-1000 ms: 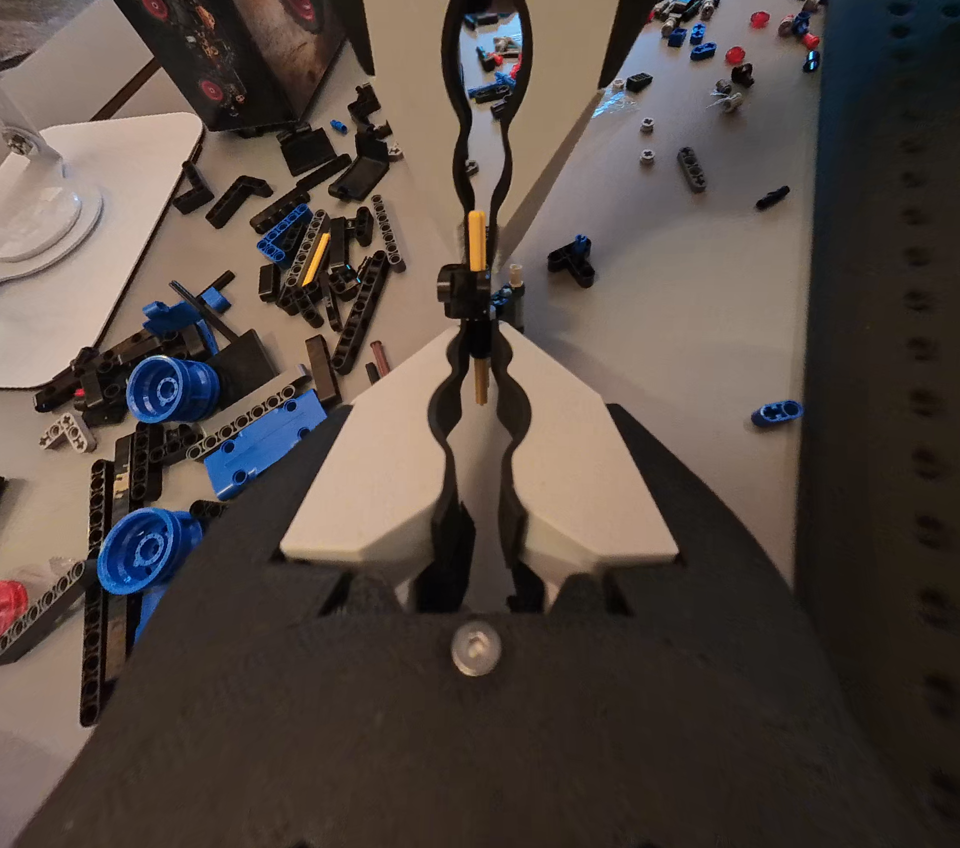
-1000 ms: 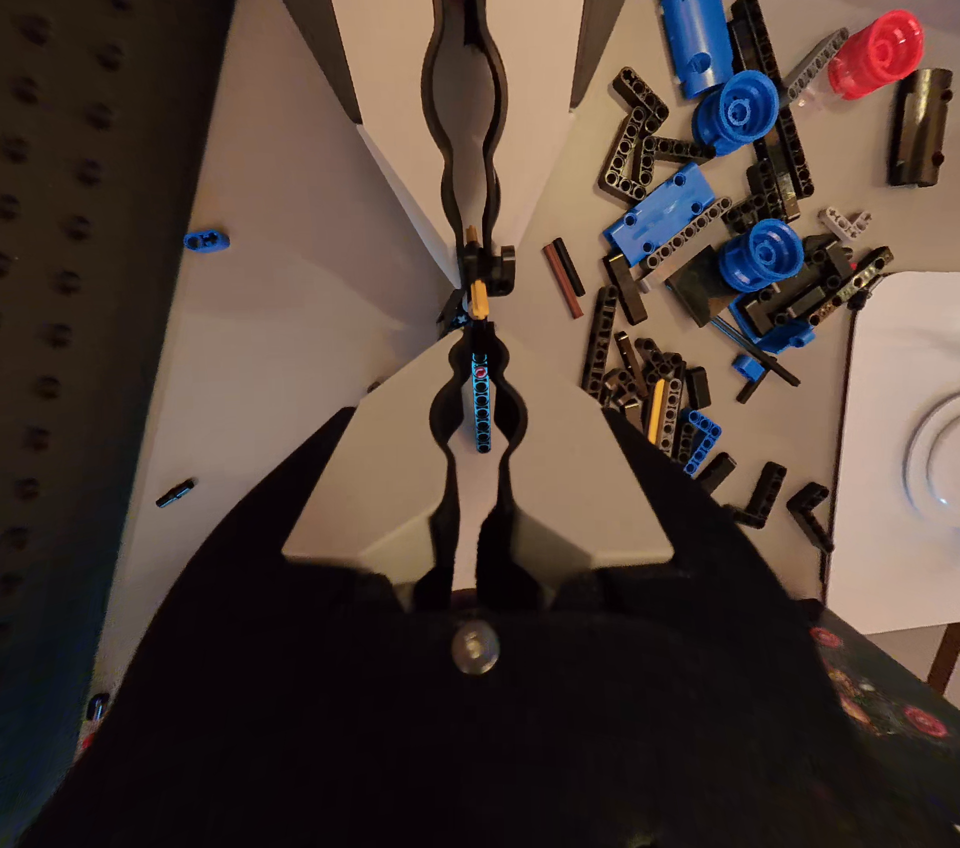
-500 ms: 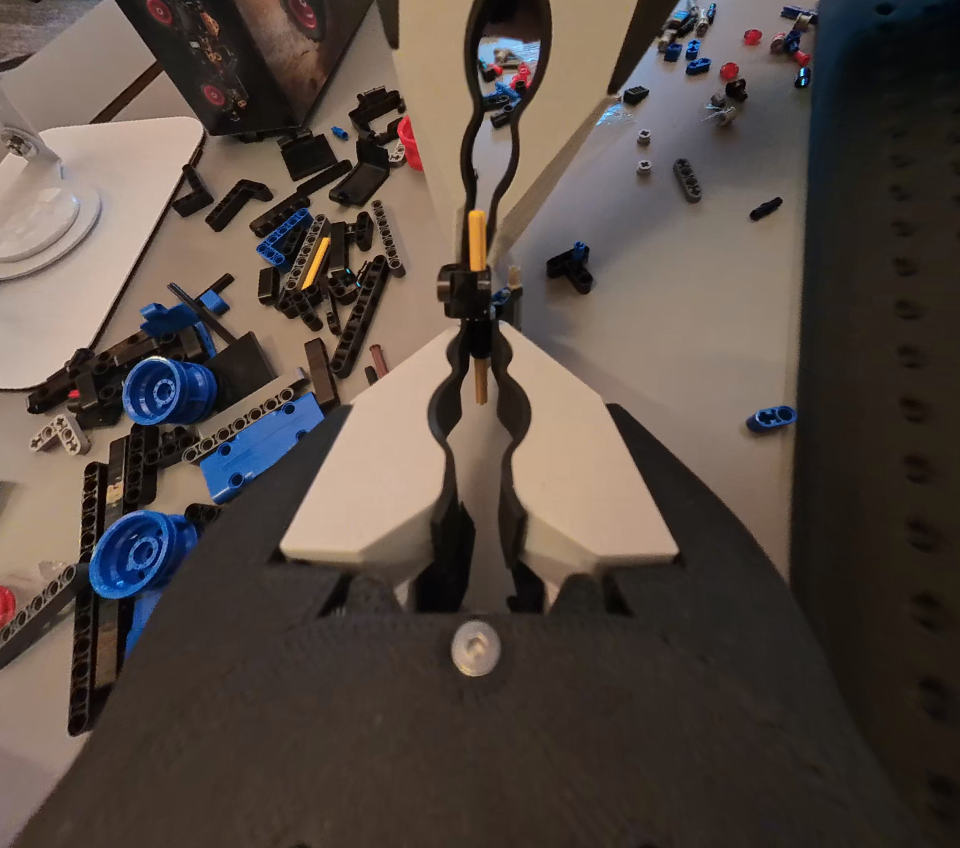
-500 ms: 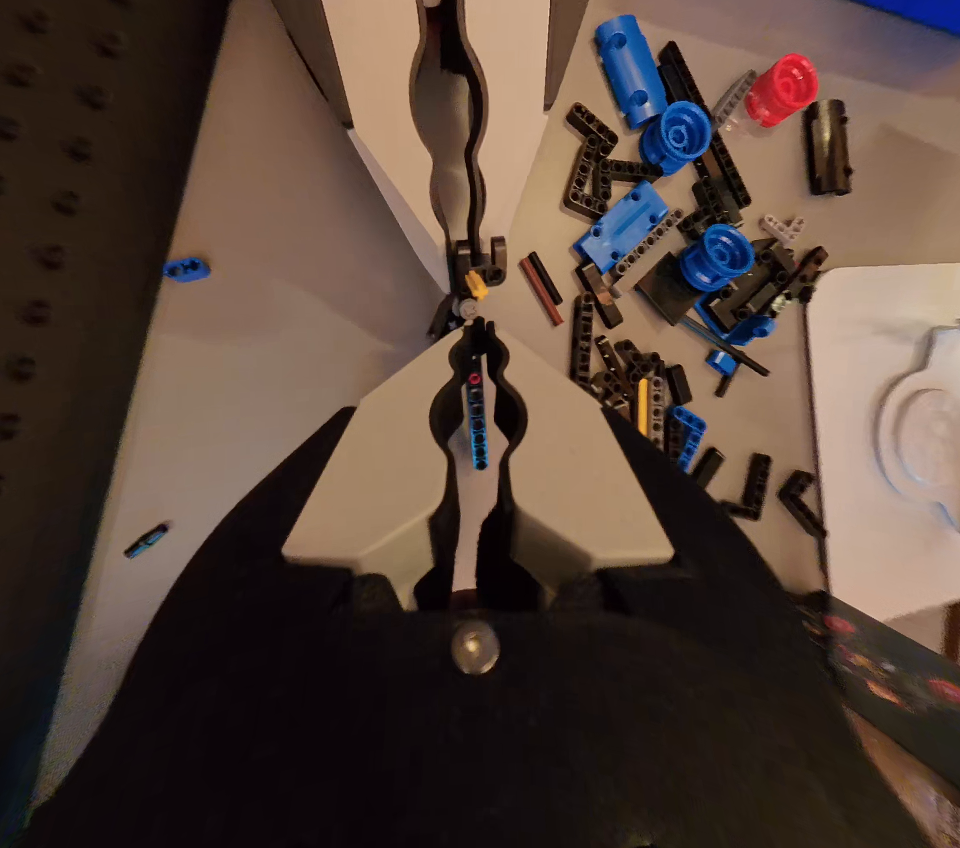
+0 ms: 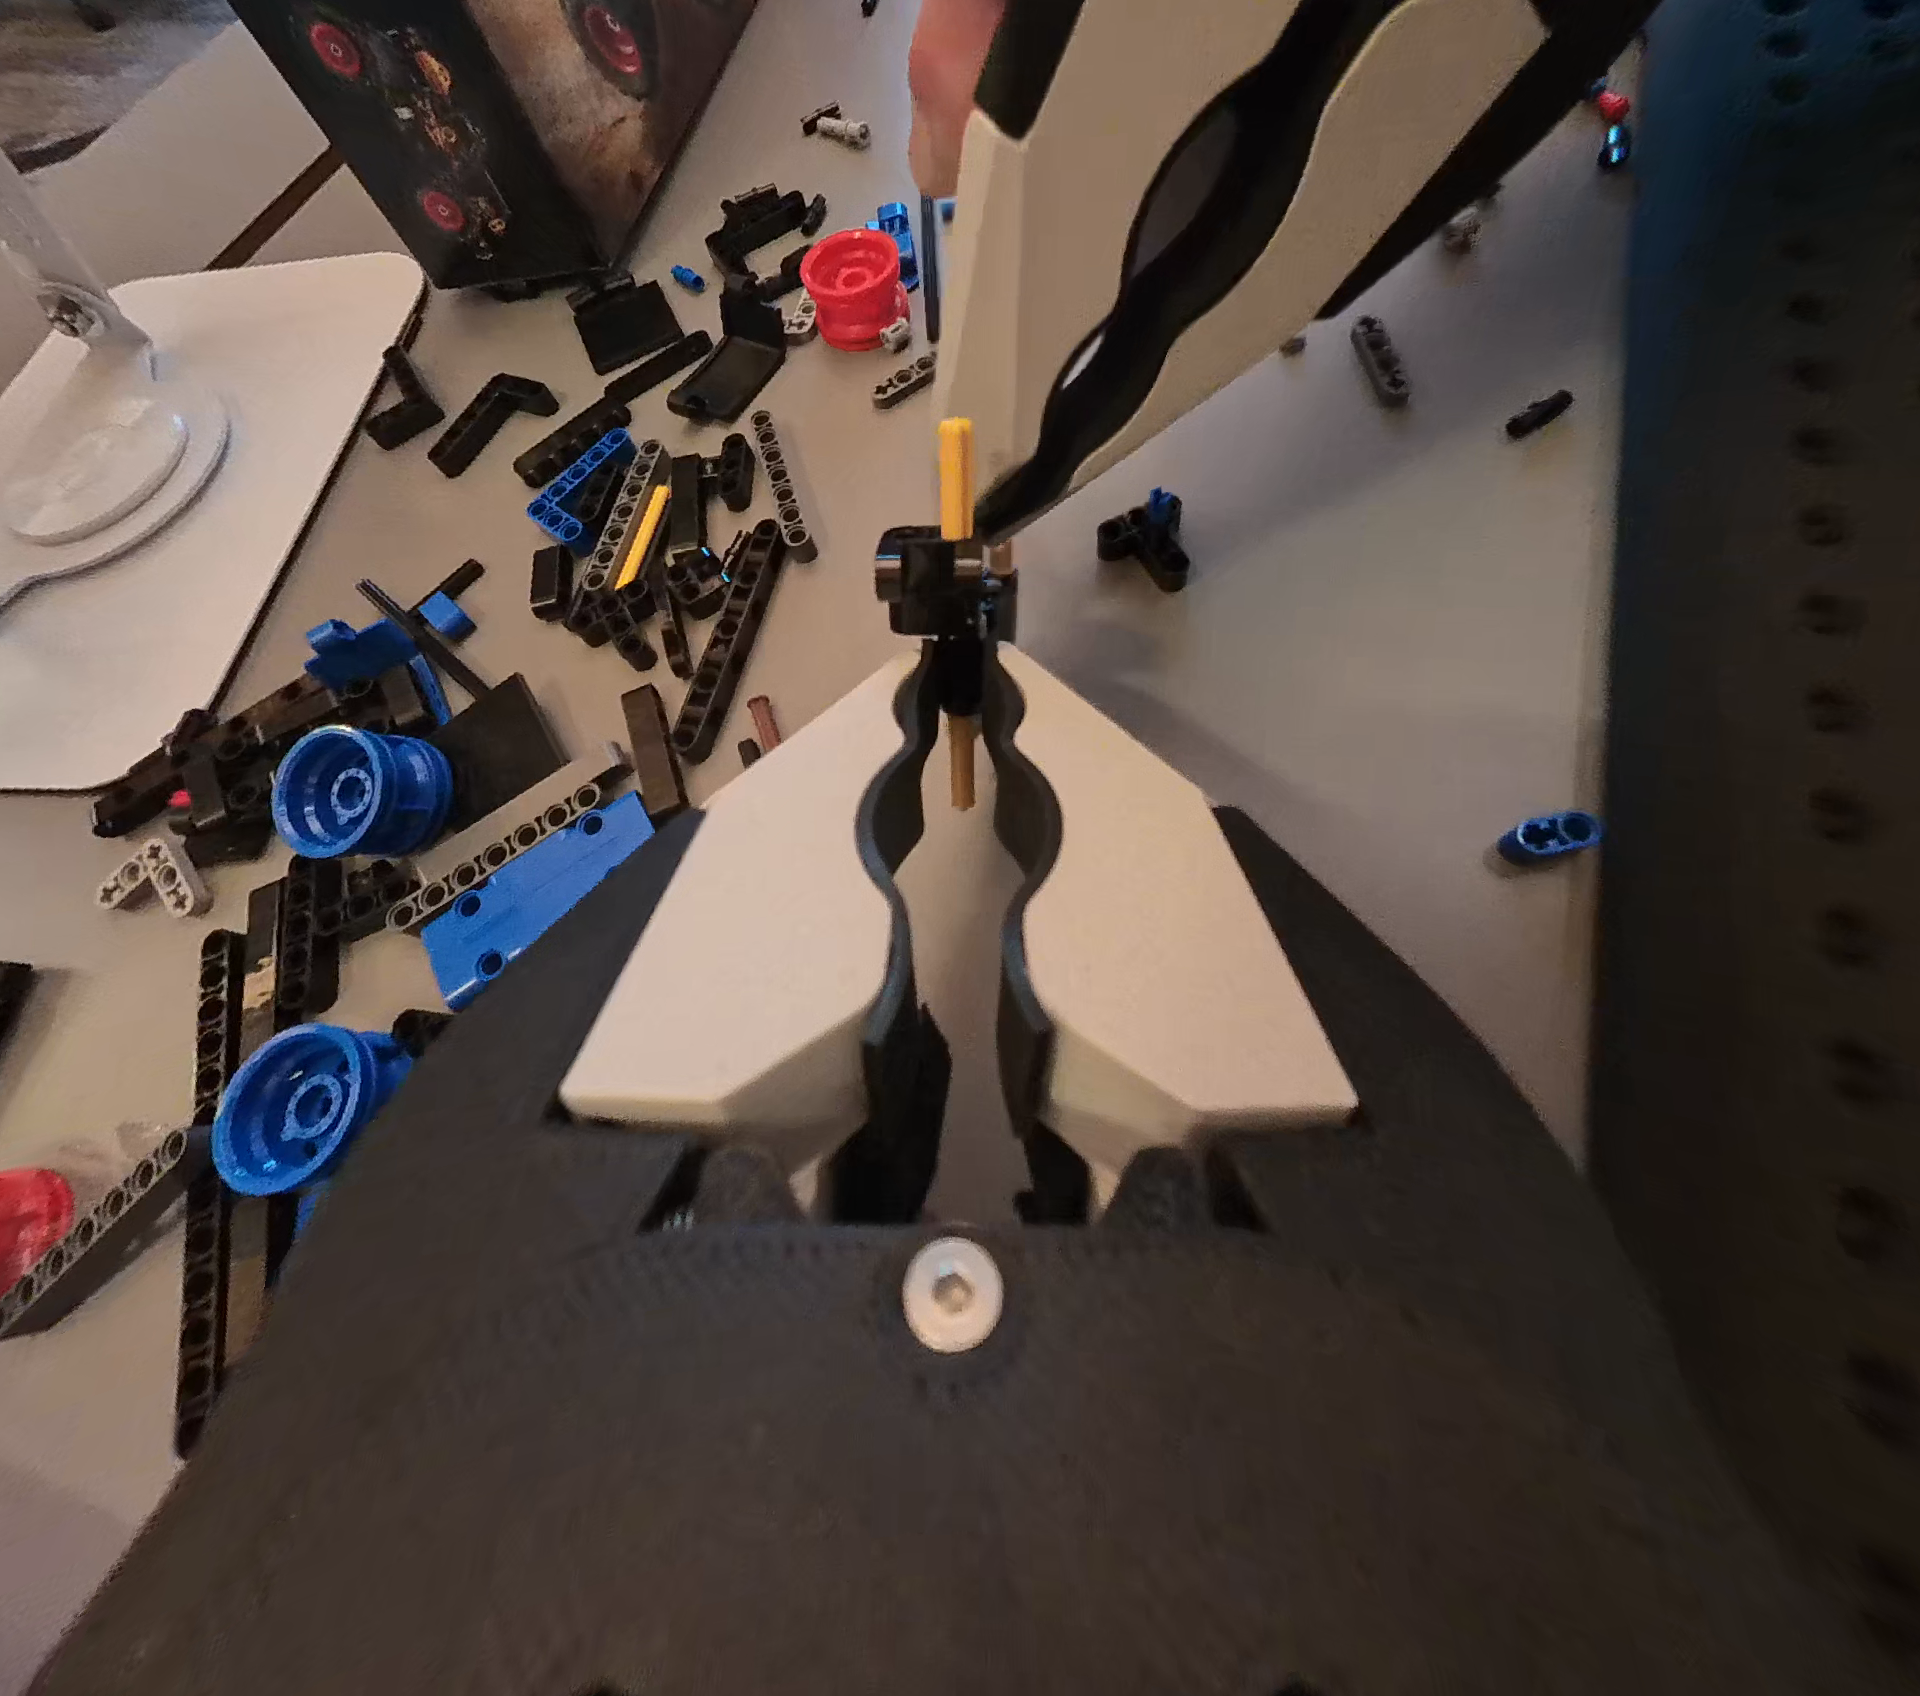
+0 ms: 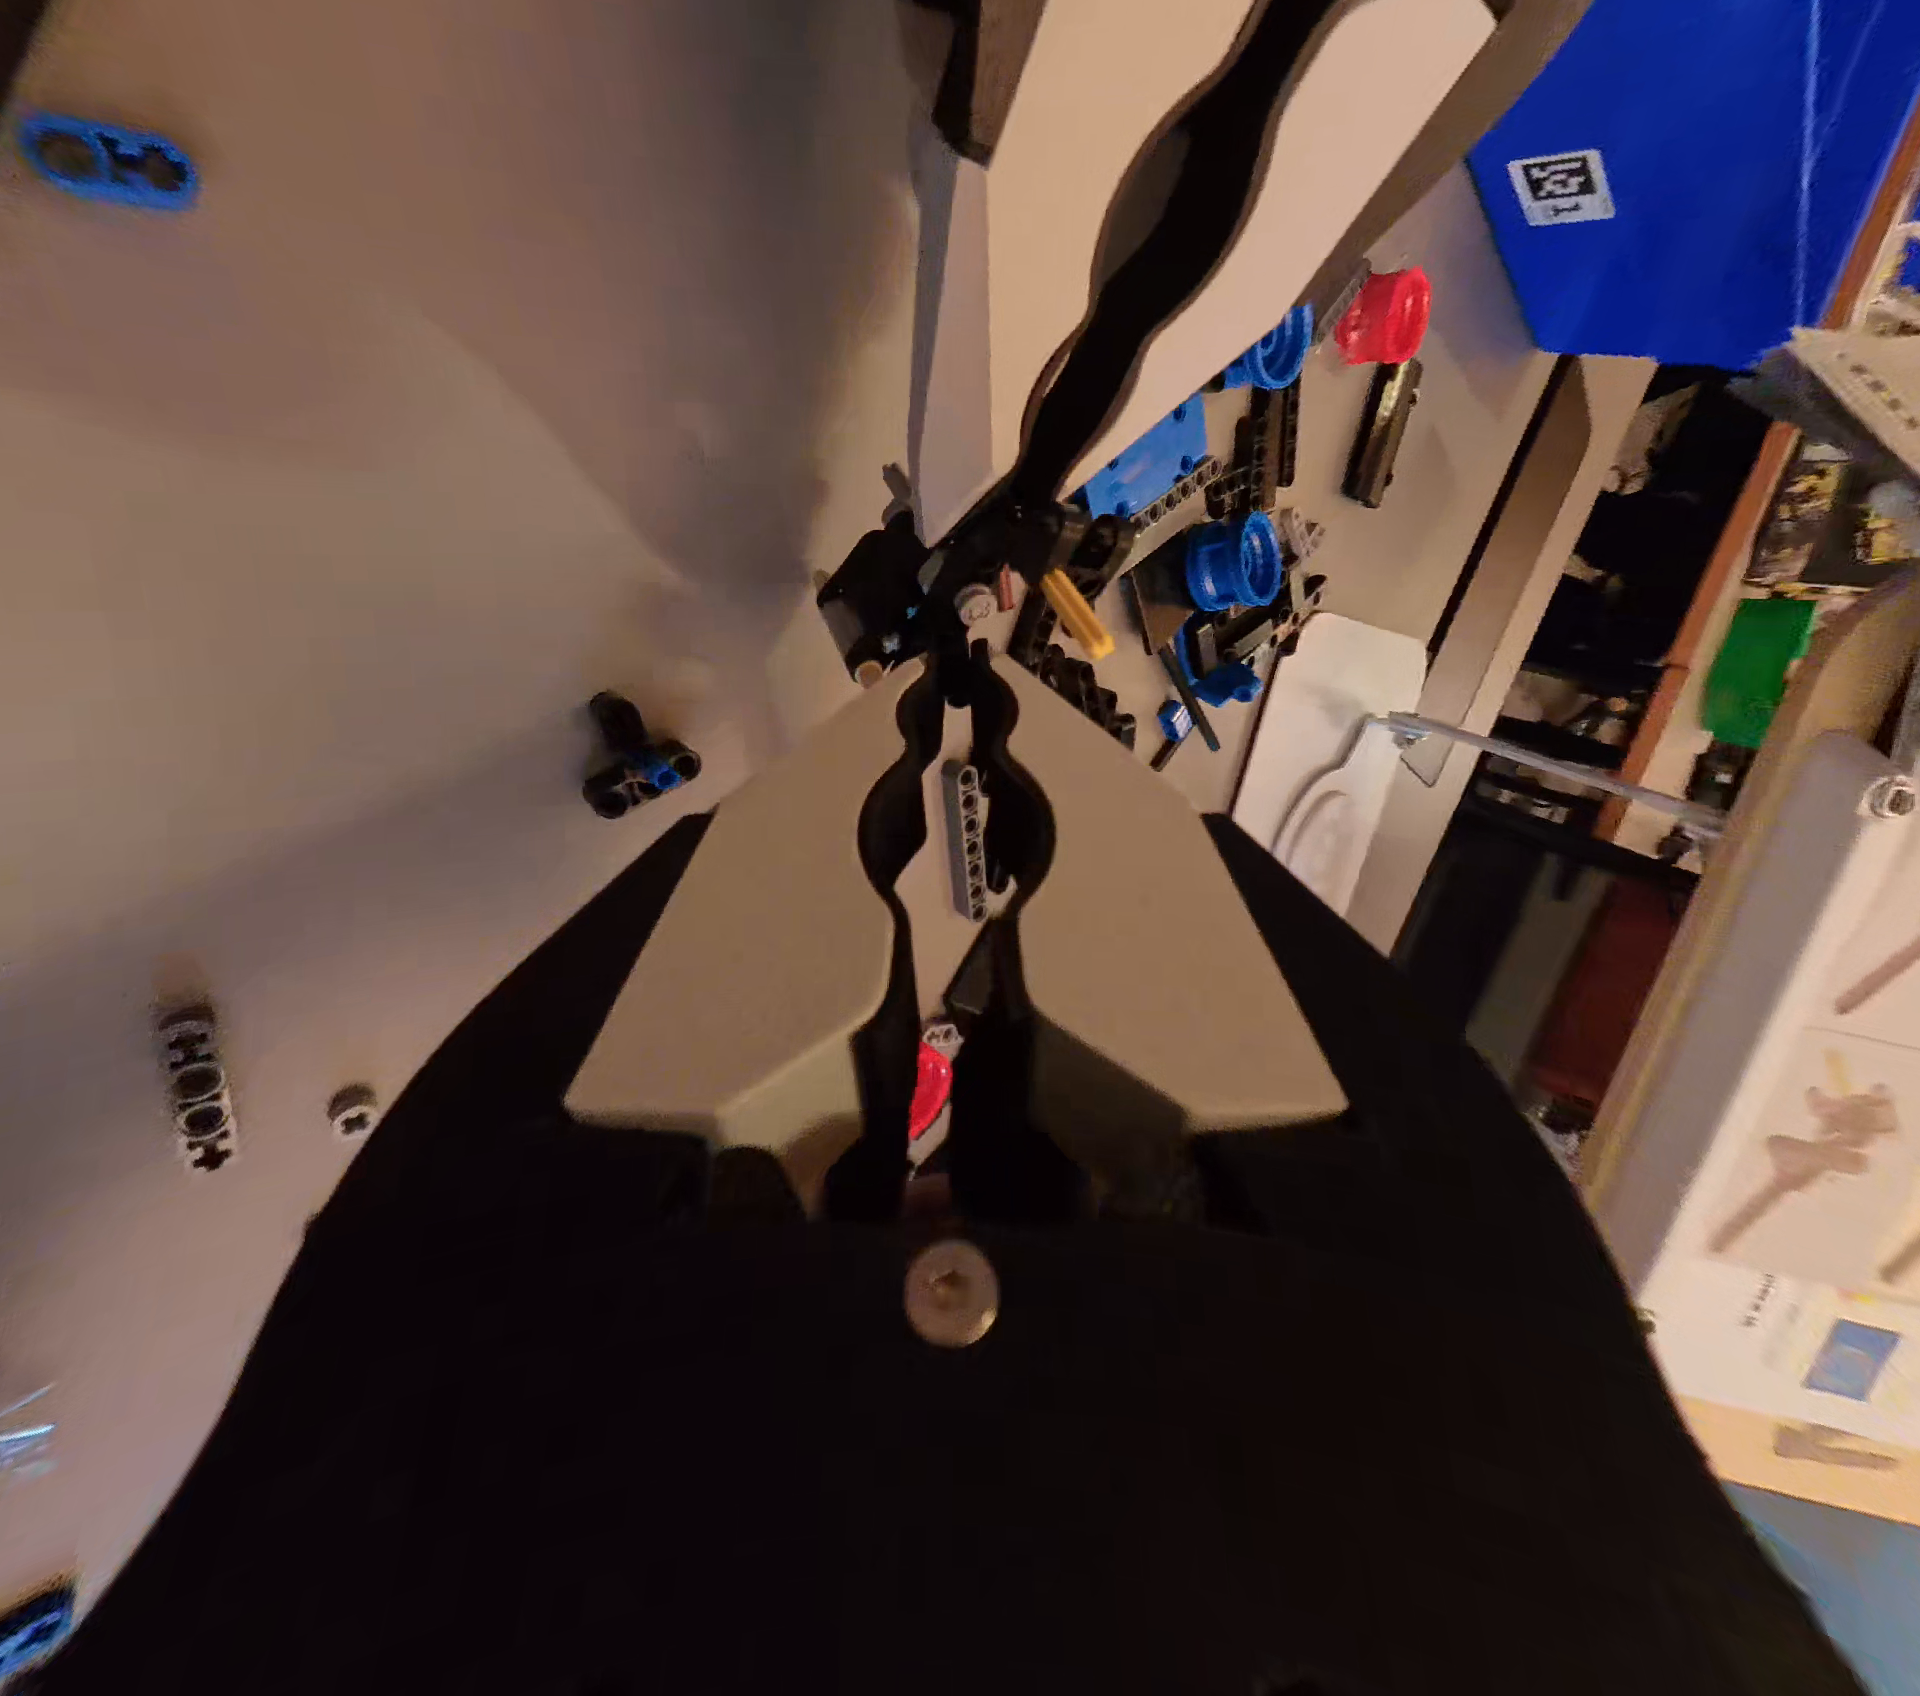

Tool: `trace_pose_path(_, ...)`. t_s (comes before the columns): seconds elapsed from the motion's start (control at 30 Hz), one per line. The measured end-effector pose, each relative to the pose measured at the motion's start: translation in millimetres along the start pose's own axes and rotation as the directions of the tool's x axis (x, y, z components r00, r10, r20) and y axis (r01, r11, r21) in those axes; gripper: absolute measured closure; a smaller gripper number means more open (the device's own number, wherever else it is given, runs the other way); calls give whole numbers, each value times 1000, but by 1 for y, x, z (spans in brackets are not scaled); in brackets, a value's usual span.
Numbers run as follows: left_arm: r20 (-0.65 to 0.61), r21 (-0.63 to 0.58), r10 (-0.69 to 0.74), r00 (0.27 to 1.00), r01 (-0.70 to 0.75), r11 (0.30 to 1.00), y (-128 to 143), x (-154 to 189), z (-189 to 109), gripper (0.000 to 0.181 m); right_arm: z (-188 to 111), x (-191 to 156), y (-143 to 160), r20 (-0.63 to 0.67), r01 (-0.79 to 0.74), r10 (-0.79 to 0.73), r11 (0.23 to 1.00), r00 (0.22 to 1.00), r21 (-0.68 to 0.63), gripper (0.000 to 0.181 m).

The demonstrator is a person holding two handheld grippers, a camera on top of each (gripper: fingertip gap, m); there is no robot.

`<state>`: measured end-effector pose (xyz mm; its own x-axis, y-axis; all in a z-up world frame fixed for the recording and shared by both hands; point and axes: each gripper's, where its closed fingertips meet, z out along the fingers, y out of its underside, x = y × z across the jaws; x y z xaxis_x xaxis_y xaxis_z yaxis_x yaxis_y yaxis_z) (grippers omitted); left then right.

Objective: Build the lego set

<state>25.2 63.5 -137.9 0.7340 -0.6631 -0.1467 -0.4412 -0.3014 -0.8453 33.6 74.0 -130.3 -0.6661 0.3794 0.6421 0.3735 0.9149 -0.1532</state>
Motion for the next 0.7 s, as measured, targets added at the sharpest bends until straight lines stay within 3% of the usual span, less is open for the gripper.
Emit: trace_pose_path(0.7, -13, -13, 15, 1000, -15, 1000, 1, 3, 2, 176, 0, -6, -2, -22, -32, 33, 999, 999, 28, 178)
